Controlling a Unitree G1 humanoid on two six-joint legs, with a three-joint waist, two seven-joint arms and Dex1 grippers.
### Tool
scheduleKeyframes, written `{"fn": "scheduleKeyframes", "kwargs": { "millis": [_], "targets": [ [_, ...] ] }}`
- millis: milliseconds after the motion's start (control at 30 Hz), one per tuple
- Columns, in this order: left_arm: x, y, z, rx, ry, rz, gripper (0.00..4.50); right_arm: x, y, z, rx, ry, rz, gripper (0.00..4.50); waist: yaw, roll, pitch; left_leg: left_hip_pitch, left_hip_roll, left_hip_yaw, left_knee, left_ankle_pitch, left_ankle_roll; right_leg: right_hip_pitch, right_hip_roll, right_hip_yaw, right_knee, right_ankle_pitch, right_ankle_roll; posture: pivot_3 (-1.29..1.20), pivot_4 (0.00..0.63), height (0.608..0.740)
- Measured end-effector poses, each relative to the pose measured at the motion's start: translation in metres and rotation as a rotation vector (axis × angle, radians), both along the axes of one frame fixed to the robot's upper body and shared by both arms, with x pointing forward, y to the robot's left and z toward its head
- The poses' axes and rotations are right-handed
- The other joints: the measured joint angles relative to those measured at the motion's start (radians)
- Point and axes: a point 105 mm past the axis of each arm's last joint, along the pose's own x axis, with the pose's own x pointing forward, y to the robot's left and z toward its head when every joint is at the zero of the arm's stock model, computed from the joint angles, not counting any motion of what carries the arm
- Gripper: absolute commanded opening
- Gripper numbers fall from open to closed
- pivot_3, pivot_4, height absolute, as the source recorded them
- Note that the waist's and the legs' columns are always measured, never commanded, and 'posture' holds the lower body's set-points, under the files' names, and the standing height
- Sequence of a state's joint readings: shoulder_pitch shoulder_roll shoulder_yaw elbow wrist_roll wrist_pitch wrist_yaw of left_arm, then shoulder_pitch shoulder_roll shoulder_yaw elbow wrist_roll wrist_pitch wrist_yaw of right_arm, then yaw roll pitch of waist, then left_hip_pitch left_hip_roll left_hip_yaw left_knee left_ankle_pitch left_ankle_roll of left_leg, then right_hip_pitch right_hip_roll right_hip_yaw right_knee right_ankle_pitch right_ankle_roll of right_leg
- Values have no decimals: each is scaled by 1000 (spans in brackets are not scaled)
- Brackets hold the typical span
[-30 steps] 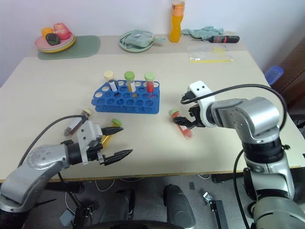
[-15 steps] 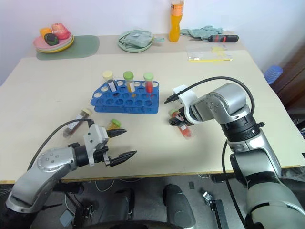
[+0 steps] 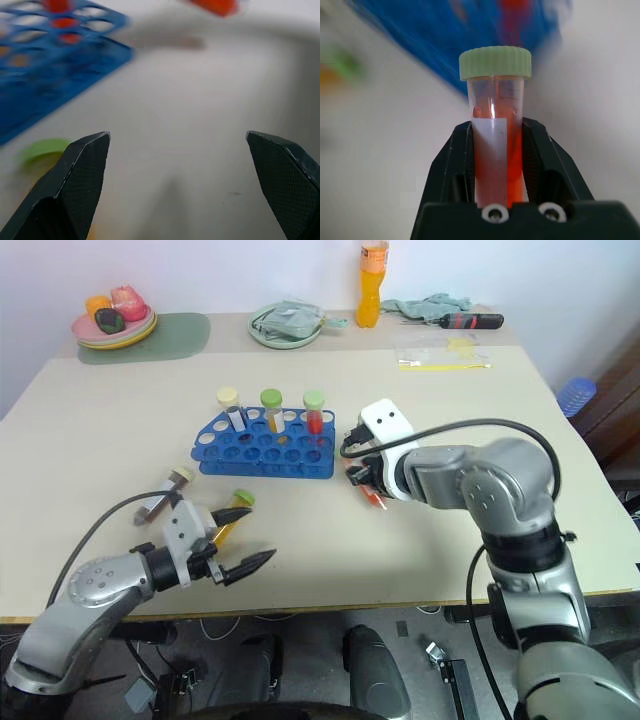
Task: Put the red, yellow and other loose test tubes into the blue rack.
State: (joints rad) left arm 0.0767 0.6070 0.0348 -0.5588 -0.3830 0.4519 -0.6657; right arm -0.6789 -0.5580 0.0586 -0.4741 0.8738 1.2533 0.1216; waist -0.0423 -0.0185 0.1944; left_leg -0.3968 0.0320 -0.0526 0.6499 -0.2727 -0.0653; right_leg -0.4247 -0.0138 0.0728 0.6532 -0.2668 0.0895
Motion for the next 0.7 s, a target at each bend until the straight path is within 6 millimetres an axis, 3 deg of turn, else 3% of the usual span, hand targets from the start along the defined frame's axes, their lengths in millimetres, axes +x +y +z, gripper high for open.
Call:
{"fn": "scheduleKeyframes", "kwargs": {
  "millis": [133, 200, 267, 400, 700],
  "targets": [
    [14, 15, 4, -66, -17, 101, 4500, 6, 39, 39, 369, -246, 102, 800, -15, 0, 0, 4, 1, 1, -1, 0, 0, 1, 2, 1, 2, 0, -1, 0, 150, 740],
    [19, 19, 4, -93, -19, 130, 4500, 16, 49, 42, 451, -318, 89, 800, -16, -1, -1, 4, 1, 1, -1, 0, 0, 1, 2, 1, 3, 0, -1, 0, 150, 740],
    [23, 23, 4, -109, -28, 155, 4500, 34, 59, 29, 489, -352, 44, 800, -17, -1, -1, 4, 1, 1, -1, 0, 0, 1, 2, 2, 3, 1, -1, 0, 150, 740],
    [25, 28, 6, -118, -44, 184, 4500, 52, 67, 6, 474, -390, 2, 800, -11, -1, -1, 4, 1, 1, -1, 0, 0, 0, 0, 1, 3, 1, -1, 0, 150, 740],
    [21, 28, 5, -119, -46, 197, 4500, 60, 71, -13, 469, -430, -5, 800, -4, -1, 0, 4, 1, 1, -1, 0, 0, 0, 0, 1, 5, 1, -1, 0, 150, 740]
  ]
}}
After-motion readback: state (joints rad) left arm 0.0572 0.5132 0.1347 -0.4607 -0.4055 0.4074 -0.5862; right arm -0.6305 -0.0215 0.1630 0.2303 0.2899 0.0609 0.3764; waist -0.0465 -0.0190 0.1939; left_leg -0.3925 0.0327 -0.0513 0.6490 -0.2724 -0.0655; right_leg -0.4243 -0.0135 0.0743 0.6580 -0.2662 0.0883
